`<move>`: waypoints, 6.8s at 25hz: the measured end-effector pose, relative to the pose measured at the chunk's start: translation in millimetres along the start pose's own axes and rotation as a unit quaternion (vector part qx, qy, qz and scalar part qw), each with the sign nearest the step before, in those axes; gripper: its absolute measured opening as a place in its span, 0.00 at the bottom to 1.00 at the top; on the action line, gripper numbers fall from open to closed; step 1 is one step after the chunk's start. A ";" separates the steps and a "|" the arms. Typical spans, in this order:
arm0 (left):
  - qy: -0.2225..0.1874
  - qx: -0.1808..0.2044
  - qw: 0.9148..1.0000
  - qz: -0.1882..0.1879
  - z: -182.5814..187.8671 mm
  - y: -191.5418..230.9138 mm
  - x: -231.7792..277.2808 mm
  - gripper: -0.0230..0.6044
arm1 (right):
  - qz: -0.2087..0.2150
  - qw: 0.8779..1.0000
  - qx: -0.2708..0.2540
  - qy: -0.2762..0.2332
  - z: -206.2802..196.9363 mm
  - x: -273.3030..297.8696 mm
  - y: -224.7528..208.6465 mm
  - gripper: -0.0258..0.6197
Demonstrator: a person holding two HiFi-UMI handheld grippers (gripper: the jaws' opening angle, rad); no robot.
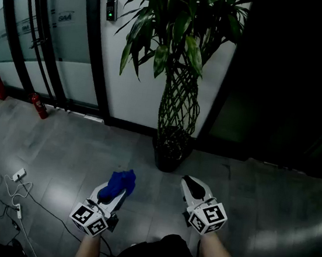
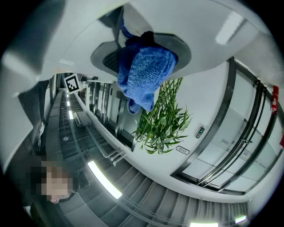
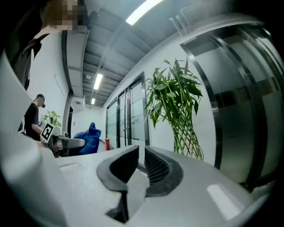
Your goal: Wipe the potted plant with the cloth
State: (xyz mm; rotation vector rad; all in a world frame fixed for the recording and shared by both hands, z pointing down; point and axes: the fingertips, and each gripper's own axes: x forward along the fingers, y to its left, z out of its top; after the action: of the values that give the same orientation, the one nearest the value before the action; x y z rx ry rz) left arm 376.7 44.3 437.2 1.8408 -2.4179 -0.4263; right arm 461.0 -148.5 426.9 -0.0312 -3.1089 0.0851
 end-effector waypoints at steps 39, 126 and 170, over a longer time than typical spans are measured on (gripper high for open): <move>-0.091 0.237 0.947 -0.198 248.9 -15.7 367.4 0.29 | 0.130 0.982 -0.127 -0.060 128.9 256.0 -218.9 0.10; 0.154 0.542 0.817 -0.124 150.7 -21.7 424.6 0.28 | 0.209 0.949 -0.205 -0.116 185.8 280.6 -201.0 0.10; 0.033 0.256 0.939 -0.229 135.5 98.8 274.2 0.29 | 0.164 0.974 -0.150 -0.047 78.2 331.4 -82.8 0.10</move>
State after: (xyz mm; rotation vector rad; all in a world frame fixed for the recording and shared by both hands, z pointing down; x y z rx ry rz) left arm 177.8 -169.7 303.4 2.5874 -2.1765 0.2837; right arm 125.8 -228.5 363.7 -0.5616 -3.1446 -0.3878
